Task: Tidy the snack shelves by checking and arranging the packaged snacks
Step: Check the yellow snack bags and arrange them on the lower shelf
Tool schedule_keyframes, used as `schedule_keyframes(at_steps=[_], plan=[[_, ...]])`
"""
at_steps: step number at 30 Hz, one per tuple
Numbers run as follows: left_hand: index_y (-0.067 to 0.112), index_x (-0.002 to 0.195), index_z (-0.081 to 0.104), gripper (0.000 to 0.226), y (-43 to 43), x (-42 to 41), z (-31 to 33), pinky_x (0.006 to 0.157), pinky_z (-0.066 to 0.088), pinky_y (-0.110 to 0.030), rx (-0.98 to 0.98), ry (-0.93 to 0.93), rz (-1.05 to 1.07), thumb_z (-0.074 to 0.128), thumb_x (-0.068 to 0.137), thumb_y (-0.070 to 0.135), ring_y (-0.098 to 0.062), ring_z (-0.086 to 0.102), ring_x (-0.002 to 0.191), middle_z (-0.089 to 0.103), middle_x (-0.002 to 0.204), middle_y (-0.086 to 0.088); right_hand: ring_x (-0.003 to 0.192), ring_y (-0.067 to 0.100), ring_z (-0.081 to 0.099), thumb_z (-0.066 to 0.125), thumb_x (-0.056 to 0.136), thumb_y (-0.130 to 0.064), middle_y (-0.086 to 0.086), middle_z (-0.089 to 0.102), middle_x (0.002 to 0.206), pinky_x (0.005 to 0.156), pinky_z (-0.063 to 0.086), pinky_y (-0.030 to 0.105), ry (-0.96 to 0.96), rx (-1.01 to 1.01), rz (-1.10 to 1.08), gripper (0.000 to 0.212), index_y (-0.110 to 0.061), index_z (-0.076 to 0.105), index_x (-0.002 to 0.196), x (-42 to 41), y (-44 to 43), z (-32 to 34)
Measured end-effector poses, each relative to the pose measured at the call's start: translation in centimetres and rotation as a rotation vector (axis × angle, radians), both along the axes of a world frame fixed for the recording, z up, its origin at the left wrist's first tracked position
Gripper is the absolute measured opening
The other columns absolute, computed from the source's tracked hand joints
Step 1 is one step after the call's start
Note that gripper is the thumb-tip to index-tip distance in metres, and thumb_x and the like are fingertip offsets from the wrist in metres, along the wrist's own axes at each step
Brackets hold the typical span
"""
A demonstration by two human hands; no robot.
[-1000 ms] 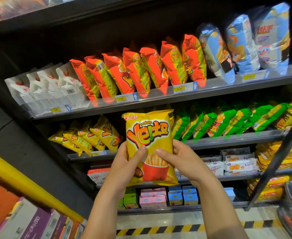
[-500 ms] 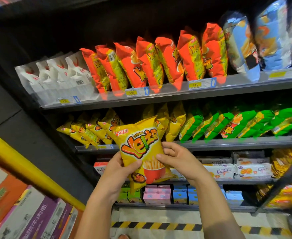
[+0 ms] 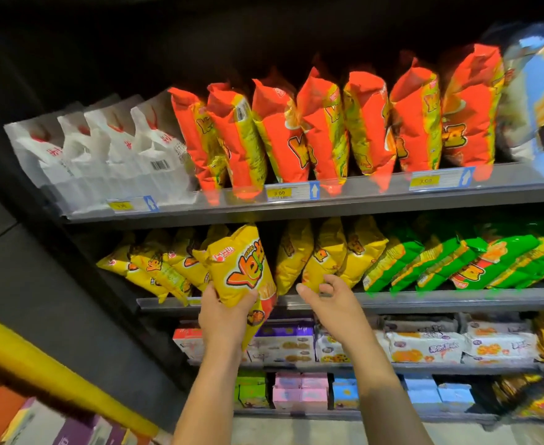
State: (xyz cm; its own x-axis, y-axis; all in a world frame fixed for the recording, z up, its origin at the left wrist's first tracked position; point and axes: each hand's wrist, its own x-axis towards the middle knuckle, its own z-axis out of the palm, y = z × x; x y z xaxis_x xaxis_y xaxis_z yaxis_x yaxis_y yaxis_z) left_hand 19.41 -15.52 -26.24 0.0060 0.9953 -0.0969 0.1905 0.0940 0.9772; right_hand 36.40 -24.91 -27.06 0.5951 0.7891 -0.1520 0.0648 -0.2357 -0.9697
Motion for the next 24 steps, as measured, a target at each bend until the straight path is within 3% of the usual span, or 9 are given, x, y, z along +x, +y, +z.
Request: schedule_keyframes(at_steps=[3,6,12,15,19,24], plan=[[0.035,0.128,0.057,0.067,2.6,1.3,-0.9,0.1,0.055,-0.06,0.081,0.129,0.032,0.09,0.072,0.05,-0.029,0.061,0.123,0.068,0.122,0.005,0.142,0.025,0.05,0.074,0.089,-0.057,0.006,0.045,0.161,0.115,0.045,0.048,-0.064,0.012,-0.101,0.092,-0.02,0.031,0.162,-0.5,3.1,-0.5],[0.023,0.137,0.055,0.075,4.6,2.7,-1.5,0.105,0.051,-0.056,0.171,0.172,0.053,0.092,0.075,0.041,-0.023,0.055,0.124,0.062,0.128,0.004,0.147,0.027,0.044,0.074,0.088,-0.06,0.008,0.042,0.162,0.118,0.042,0.05,-0.161,-0.001,-0.206,0.097,-0.018,0.028,0.163,-1.0,5.9,-0.7],[0.012,0.143,0.048,0.084,7.9,5.1,-2.9,0.107,0.044,-0.051,0.192,0.207,0.06,0.095,0.075,0.031,-0.034,0.045,0.135,0.052,0.141,-0.014,0.151,0.032,0.035,0.069,0.092,-0.06,0.013,0.034,0.164,0.117,0.038,0.047,-0.325,-0.141,-0.39,0.098,-0.011,0.022,0.163,-1.5,10.5,-0.7],[0.013,0.144,0.046,0.084,9.2,6.0,-3.4,0.108,0.042,-0.048,0.168,0.222,0.05,0.094,0.077,0.031,-0.032,0.04,0.139,0.049,0.144,-0.013,0.147,0.034,0.039,0.066,0.093,-0.061,0.014,0.037,0.161,0.11,0.043,0.046,-0.35,-0.228,-0.448,0.094,-0.009,0.025,0.16,-1.6,12.3,-0.9],[0.015,0.144,0.045,0.085,10.8,6.7,-4.3,0.107,0.045,-0.051,0.144,0.236,0.029,0.094,0.076,0.035,-0.032,0.042,0.135,0.049,0.141,-0.013,0.128,0.035,0.053,0.063,0.095,-0.058,0.015,0.048,0.143,0.089,0.05,0.042,-0.393,-0.344,-0.487,0.07,-0.01,0.041,0.14,-1.8,14.2,-1.3],[0.006,0.146,0.042,0.087,11.5,7.6,-5.1,0.105,0.046,-0.052,0.103,0.249,0.011,0.091,0.08,0.035,-0.036,0.044,0.134,0.045,0.144,-0.017,0.119,0.035,0.058,0.06,0.099,-0.05,0.014,0.046,0.138,0.082,0.048,0.04,-0.43,-0.438,-0.504,0.055,-0.01,0.045,0.134,-1.9,15.5,-1.7]])
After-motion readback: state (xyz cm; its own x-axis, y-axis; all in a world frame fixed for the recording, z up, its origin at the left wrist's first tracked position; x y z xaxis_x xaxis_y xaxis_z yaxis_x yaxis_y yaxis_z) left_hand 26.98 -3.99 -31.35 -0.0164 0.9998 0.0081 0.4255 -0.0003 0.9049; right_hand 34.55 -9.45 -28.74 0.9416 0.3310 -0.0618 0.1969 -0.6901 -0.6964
